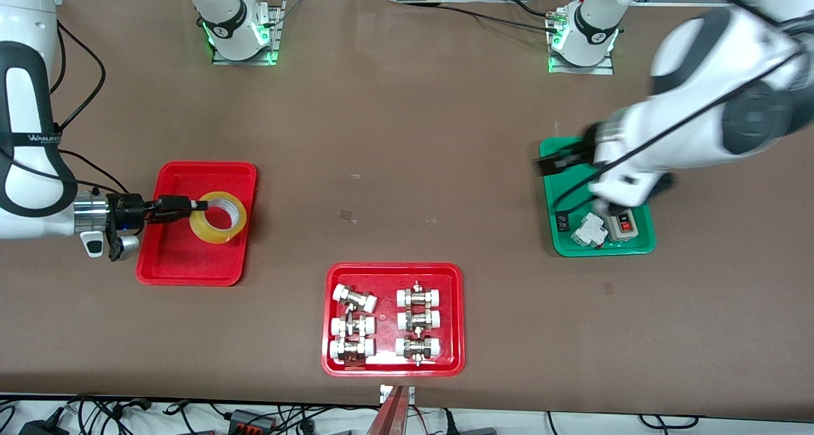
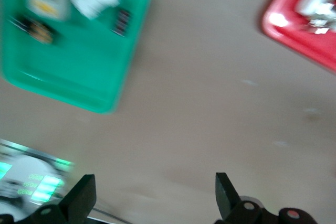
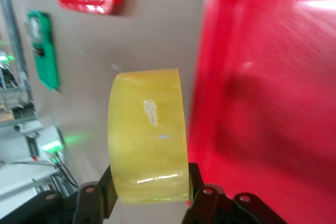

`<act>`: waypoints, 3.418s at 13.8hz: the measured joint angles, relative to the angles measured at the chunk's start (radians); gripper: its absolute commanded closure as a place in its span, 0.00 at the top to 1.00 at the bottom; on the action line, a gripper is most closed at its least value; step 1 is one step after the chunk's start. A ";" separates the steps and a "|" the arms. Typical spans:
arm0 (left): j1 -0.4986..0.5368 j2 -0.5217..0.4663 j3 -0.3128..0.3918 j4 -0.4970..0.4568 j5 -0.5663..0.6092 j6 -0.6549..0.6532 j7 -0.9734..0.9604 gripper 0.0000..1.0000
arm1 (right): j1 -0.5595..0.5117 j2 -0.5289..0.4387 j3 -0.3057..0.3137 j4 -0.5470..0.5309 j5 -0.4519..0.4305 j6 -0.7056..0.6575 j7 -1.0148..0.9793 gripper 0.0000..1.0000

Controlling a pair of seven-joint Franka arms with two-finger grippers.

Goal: Left arm passes tape to right arm into tray

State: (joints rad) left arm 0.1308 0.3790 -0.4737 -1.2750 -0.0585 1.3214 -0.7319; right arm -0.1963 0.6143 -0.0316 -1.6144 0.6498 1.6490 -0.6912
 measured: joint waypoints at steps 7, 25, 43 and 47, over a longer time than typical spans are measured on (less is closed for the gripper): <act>0.113 -0.072 0.003 -0.004 0.206 -0.079 0.433 1.00 | -0.037 0.090 0.005 0.005 -0.083 0.031 -0.138 1.00; 0.067 -0.285 0.116 -0.321 0.131 0.167 0.561 1.00 | 0.193 -0.485 0.024 -0.167 -0.619 0.197 0.439 1.00; 0.072 -0.284 0.114 -0.323 0.078 0.171 0.561 1.00 | 0.274 -0.664 0.017 -0.083 -0.661 0.049 0.749 1.00; 0.072 -0.284 0.114 -0.323 0.077 0.172 0.561 1.00 | 0.274 -0.661 0.018 -0.078 -0.663 0.039 0.751 1.00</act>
State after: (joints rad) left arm 0.2028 0.0949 -0.3599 -1.5982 0.0184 1.4932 -0.1707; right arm 0.0781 -0.0465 -0.0139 -1.6919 -0.0131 1.6884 0.0597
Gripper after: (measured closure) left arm 0.000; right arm 0.000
